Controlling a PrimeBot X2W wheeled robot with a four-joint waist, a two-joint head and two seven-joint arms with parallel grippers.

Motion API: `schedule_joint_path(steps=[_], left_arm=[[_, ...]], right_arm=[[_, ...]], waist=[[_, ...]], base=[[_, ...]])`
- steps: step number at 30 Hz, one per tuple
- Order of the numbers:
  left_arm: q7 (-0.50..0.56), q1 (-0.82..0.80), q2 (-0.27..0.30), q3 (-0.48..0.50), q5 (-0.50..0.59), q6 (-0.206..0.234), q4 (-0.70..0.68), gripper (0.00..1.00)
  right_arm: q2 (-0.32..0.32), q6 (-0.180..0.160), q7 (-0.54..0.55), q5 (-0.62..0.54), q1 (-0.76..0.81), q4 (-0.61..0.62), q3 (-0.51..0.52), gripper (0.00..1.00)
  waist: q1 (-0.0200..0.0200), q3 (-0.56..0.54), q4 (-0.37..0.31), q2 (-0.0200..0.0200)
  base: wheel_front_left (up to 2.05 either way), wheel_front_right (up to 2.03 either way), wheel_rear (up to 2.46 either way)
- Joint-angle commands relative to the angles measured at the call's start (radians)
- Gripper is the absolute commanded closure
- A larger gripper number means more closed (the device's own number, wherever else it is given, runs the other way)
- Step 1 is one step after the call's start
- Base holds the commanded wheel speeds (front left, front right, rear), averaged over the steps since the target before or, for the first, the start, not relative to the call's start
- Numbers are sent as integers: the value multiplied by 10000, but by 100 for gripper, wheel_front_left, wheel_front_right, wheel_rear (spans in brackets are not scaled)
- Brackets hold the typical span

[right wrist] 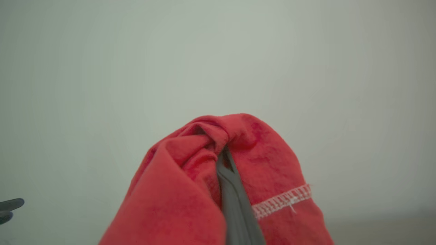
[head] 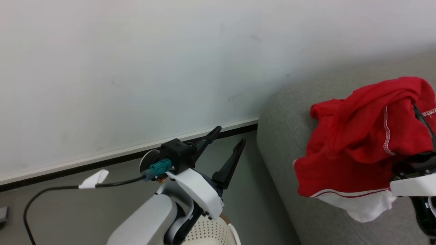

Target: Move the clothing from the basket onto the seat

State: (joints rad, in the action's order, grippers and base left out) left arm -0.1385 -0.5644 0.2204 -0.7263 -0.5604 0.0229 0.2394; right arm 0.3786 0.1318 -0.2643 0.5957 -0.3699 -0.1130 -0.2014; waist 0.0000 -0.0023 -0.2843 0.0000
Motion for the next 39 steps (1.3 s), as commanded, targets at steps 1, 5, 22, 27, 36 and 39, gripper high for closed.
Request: schedule_joint_path(steps=[1,5,22,27,36,39], left_arm=[[-26,-6,53,-42,115,0,31,0],[-144,60,156,-117,242,-31,97,0],[-360,-24,-39,-486,274,-156,378,0],[-333,-180,-22,-487,285,-111,308,0],[-57,-671,96,-570,407,-128,159,0],[93,-900,189,-575,518,-70,9,0]], right_arm=[[96,-23,3,-191,206,114,99,100],[-62,-23,3,-398,535,625,317,100],[-397,-23,3,-17,1187,1558,1021,100],[-108,-23,3,137,725,1287,1211,100],[802,-23,2,59,-1075,-102,1313,100],[1182,-23,3,105,-1838,-659,1425,100]], waist=[[0,124,-444,0],[0,246,-1054,0],[0,769,-2229,0],[0,1167,-1956,0],[0,2264,-1052,0],[0,2794,-719,0]], base=[[0,0,0],[0,0,0],[0,0,0],[0,0,0],[0,0,0],[0,0,0]])
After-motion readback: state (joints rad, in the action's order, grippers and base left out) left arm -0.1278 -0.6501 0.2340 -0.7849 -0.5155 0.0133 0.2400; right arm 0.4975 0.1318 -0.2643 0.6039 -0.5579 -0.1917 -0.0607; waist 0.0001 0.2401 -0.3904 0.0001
